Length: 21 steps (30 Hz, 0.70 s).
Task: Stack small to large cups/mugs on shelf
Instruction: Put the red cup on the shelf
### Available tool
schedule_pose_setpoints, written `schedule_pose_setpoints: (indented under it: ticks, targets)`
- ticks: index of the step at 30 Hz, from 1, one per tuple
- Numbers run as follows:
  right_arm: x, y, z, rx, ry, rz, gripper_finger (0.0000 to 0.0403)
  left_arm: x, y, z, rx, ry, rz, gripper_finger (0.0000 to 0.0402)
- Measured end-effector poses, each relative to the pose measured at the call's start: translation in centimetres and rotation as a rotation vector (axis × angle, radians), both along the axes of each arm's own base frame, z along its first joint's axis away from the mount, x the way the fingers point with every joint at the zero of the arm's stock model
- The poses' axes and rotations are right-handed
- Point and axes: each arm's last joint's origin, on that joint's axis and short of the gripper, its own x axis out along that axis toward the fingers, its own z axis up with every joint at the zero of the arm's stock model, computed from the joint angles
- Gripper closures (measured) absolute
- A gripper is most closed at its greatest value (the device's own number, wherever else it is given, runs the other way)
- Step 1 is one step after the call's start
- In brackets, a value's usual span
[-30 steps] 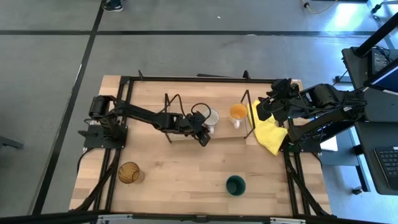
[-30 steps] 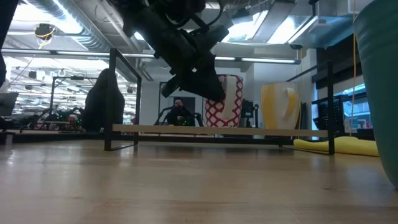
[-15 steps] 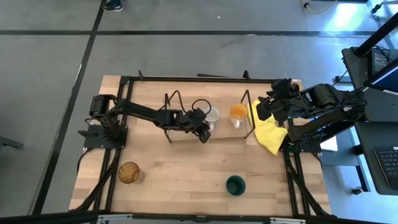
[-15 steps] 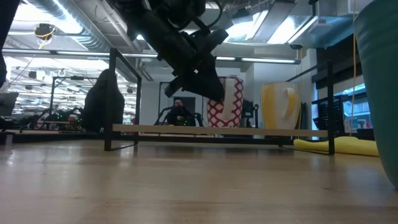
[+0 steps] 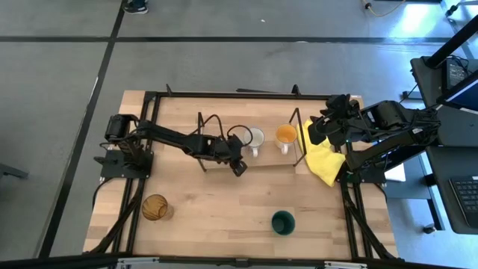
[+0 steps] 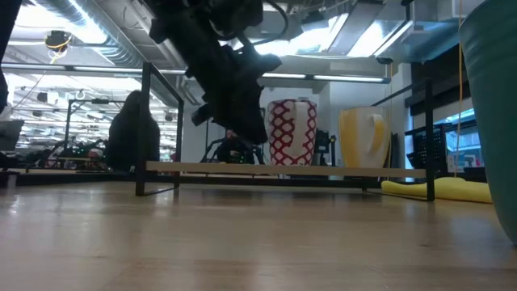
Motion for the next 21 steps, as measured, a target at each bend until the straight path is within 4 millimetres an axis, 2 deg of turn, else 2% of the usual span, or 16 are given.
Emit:
schedule_pose_setpoints:
  ticks: [7, 21]
  targets:
    - [0.0, 0.0, 0.0, 0.0, -0.001, 0.0, 0.0202, -0.2, 1.1, 0.4, 0.063, -0.002, 0.079, 0.0345]
    - [0.0, 0.0, 0.0, 0.0, 0.0, 0.0, 0.0202, 0.1, 3.9, 0.8, 0.059, -0.07, 0.135, 0.0345]
